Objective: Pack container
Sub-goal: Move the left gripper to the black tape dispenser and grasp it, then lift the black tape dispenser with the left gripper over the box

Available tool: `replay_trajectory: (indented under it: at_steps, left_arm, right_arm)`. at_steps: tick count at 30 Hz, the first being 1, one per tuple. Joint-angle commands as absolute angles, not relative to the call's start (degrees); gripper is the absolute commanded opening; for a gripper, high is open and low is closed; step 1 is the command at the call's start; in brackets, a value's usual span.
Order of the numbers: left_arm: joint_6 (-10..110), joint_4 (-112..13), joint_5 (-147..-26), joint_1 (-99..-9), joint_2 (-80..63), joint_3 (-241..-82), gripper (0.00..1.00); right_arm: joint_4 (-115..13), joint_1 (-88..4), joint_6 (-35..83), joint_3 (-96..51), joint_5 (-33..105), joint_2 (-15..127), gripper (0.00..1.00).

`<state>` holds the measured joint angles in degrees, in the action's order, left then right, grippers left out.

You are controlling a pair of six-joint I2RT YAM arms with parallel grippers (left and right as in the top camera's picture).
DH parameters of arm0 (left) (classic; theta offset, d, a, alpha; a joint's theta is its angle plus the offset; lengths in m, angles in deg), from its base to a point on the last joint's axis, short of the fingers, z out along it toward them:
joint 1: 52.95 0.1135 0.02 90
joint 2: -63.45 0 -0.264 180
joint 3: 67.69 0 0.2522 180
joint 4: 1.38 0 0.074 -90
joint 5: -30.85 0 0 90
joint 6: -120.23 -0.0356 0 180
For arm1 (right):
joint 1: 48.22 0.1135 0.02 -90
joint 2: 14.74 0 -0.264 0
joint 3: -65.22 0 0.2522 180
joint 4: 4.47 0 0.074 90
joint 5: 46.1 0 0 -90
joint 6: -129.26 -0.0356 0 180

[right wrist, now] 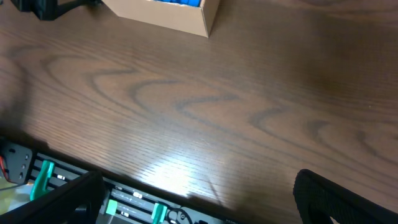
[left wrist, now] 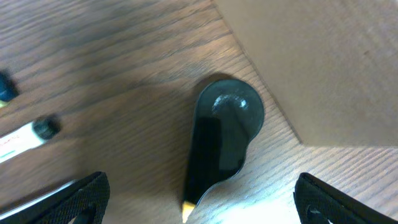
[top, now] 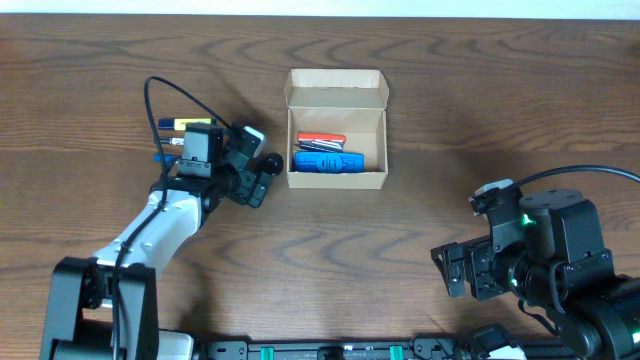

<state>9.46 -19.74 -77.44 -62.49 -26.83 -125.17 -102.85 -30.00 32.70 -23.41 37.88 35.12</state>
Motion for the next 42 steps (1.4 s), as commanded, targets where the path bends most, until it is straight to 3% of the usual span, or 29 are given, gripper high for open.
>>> replay_trajectory:
  at_steps: [1, 23, 27, 29, 35, 42]
  left_arm:
    - [9.7, -18.9, -79.1, -63.3, -29.5, -124.6, 0.96]
    - [9.7, -13.1, -79.1, -63.5, -38.1, -124.6, 1.0]
    - [9.7, -12.9, -78.7, -63.5, -38.5, -124.6, 0.86]
    - [9.7, -12.9, -78.7, -63.5, -38.5, -124.6, 0.71]
    - [9.8, -12.9, -78.7, -63.5, -38.4, -124.7, 0.66]
    - [12.9, -13.4, -78.7, -63.5, -35.4, -127.0, 0.37]
  right_arm:
    - [-102.9, -30.5, 32.3, -23.3, 37.7, 35.1, 0.99]
    - [-102.9, -30.5, 32.3, -23.3, 37.7, 35.1, 0.99]
    - [-102.9, -30.5, 32.3, -23.3, 37.7, 35.1, 0.99]
    - [-102.9, -30.5, 32.3, -23.3, 37.7, 35.1, 0.99]
    - [-102.9, -30.5, 32.3, -23.3, 37.7, 35.1, 0.99]
    - [-102.9, -30.5, 32.3, -23.3, 37.7, 35.1, 0.99]
